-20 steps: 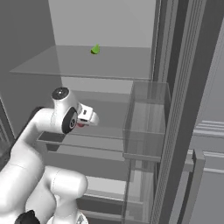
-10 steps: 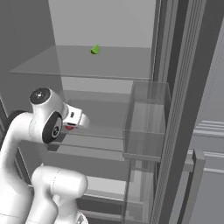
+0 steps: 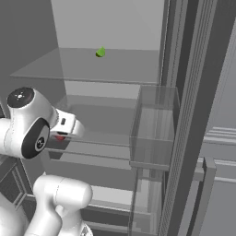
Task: Take the strawberry from the fridge and place it on top of the pancake, located on the dining counter.
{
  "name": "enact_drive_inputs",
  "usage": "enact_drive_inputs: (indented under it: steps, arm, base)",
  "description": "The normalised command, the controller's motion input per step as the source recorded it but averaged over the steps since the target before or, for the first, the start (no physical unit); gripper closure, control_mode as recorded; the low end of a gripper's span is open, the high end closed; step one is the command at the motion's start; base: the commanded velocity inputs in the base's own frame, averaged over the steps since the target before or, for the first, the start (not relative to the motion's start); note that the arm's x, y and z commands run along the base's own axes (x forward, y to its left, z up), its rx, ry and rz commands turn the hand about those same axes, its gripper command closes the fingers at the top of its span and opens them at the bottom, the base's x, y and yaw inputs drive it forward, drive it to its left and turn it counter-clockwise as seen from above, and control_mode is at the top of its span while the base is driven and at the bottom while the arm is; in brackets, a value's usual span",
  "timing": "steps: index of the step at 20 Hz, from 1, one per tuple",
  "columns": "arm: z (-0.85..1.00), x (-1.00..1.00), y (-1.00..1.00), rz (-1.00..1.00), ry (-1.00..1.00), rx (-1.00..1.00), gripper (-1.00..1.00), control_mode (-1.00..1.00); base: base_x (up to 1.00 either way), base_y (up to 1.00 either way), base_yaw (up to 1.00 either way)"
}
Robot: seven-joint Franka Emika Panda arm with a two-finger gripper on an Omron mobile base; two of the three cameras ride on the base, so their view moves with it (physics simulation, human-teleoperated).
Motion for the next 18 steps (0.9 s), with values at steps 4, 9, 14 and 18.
enact_drive_inputs:
  steps: [4,9,14,18]
  arm:
    - [-0.11,-0.16,0.09,0.0,0.04,0.0,1.0,-1.0]
    - [0.0,0.0,0.0,0.0,0.0,0.0,1.0,-1.0]
    - [0.0,0.0,0.0,0.0,0.0,0.0,1.0,1.0]
    - [0.0,0.0,0.0,0.0,0.0,0.0,1.0,1.0]
  base:
    - [0.0,0.0,0.0]
    - [0.0,0.0,0.0]
    - [-0.56,-0.01,0.01]
    - [-1.0,-0.03,-0.09]
